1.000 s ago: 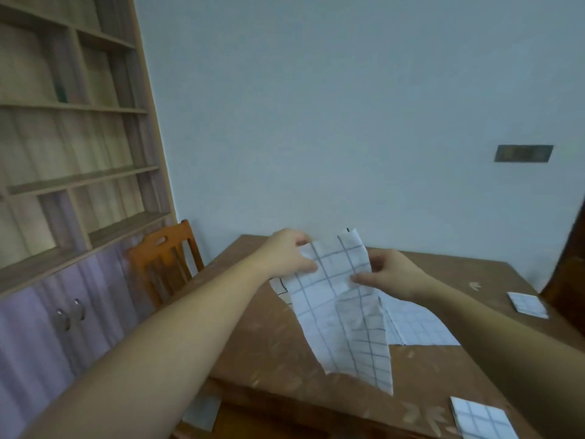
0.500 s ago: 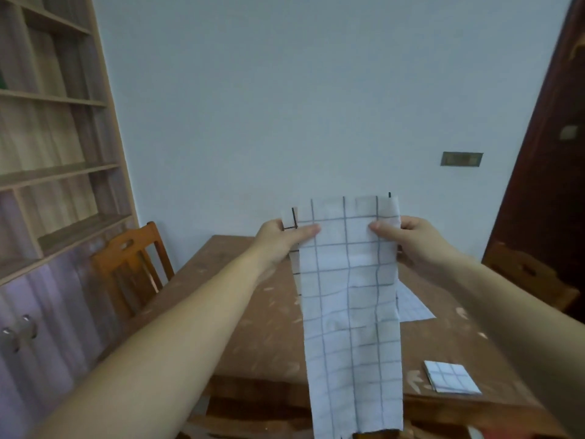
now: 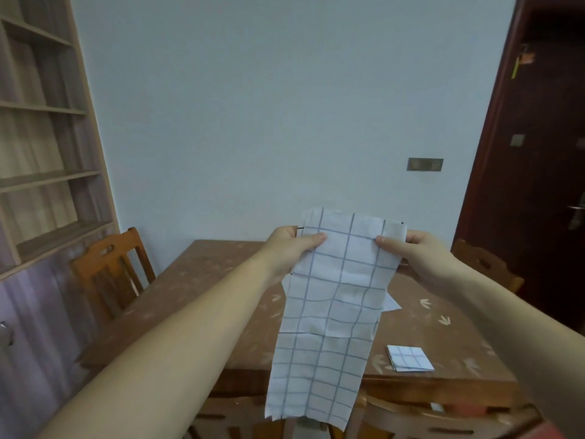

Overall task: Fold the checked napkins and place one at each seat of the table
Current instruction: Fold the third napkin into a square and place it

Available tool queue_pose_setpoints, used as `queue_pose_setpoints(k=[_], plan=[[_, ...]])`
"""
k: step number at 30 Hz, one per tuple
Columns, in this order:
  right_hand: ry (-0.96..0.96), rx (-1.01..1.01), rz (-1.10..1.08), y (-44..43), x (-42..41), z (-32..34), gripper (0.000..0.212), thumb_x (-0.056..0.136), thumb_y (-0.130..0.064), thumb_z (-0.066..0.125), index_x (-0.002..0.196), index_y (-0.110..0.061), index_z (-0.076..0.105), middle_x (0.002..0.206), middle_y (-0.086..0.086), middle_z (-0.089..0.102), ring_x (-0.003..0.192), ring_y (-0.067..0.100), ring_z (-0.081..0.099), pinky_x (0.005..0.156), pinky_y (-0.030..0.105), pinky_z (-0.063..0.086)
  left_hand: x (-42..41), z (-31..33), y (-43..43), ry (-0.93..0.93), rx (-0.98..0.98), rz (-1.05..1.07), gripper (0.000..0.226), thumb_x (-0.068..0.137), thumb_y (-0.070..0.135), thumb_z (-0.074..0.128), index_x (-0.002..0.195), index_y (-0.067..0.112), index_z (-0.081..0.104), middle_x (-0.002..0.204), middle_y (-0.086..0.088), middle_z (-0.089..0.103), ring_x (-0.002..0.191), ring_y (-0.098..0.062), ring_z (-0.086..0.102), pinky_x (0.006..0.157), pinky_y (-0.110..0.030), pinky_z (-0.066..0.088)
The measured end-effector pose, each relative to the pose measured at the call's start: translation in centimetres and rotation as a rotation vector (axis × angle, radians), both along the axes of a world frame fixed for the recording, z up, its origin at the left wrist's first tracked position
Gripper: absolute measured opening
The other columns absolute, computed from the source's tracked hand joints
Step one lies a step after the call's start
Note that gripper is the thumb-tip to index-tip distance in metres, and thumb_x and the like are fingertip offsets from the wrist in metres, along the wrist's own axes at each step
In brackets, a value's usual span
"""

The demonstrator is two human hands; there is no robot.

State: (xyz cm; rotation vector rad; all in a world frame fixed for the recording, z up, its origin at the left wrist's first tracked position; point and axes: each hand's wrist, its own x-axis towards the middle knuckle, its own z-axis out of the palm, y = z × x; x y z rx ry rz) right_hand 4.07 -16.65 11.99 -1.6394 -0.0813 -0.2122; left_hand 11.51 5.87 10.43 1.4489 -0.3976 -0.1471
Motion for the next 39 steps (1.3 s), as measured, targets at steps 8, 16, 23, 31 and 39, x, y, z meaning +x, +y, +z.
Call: queue_pose_setpoints(k=[8, 16, 23, 31, 39], plan=[[-0.017, 0.000, -0.097, -5.1, -5.8, -0.2, 0.013, 0.083, -0.015, 0.073, 0.092, -0.006, 0.075, 0.092, 0.008, 0.078, 0.084, 0.022, 0.075, 0.073, 0.031, 0.057, -5.5, -0.5, -5.1, -0.027, 0.033, 0.028, 0.005, 0.085, 0.015, 0.073, 0.085, 0.010, 0.072, 0.080, -0.001, 0.076, 0.075, -0.016, 0.073, 0.069, -0.030, 0.058], [-0.032, -0.001, -0.102, -7.9, -9.6, -0.5, 0.013, 0.087, -0.015, 0.069, 0.093, -0.004, 0.073, 0.090, 0.009, 0.078, 0.081, 0.020, 0.075, 0.072, 0.030, 0.060, -9.0, -0.6, -8.4, -0.015, 0.049, -0.088, 0.010, 0.091, 0.015, 0.066, 0.086, 0.011, 0.073, 0.083, -0.002, 0.076, 0.079, -0.018, 0.072, 0.082, -0.036, 0.058], [-0.034, 0.016, -0.144, -9.0, -10.7, -0.3, 0.018, 0.083, -0.016, 0.074, 0.094, -0.003, 0.072, 0.095, 0.011, 0.077, 0.088, 0.025, 0.074, 0.081, 0.038, 0.057, -10.0, -0.9, -9.5, 0.003, 0.010, -0.031, 0.013, 0.090, 0.022, 0.068, 0.085, 0.011, 0.073, 0.082, -0.003, 0.075, 0.078, -0.019, 0.070, 0.078, -0.034, 0.057], [-0.060, 0.051, -0.137, -9.6, -10.7, -0.4, 0.020, 0.088, -0.021, 0.069, 0.098, -0.004, 0.072, 0.099, 0.011, 0.077, 0.092, 0.026, 0.073, 0.082, 0.038, 0.056, -10.5, -0.4, -9.6, -0.007, 0.033, -0.032, 0.029, 0.093, 0.035, 0.062, 0.092, 0.007, 0.072, 0.093, -0.012, 0.070, 0.089, -0.026, 0.065, 0.095, -0.046, 0.051], [-0.055, 0.089, -0.163, -9.5, -10.8, 0.2, 0.019, 0.090, -0.022, 0.068, 0.096, -0.004, 0.070, 0.090, 0.008, 0.077, 0.082, 0.021, 0.074, 0.069, 0.030, 0.056, -10.8, -0.9, -9.8, -0.031, 0.036, -0.056, 0.025, 0.088, 0.028, 0.070, 0.092, 0.004, 0.074, 0.096, -0.009, 0.075, 0.089, -0.023, 0.071, 0.090, -0.041, 0.056]])
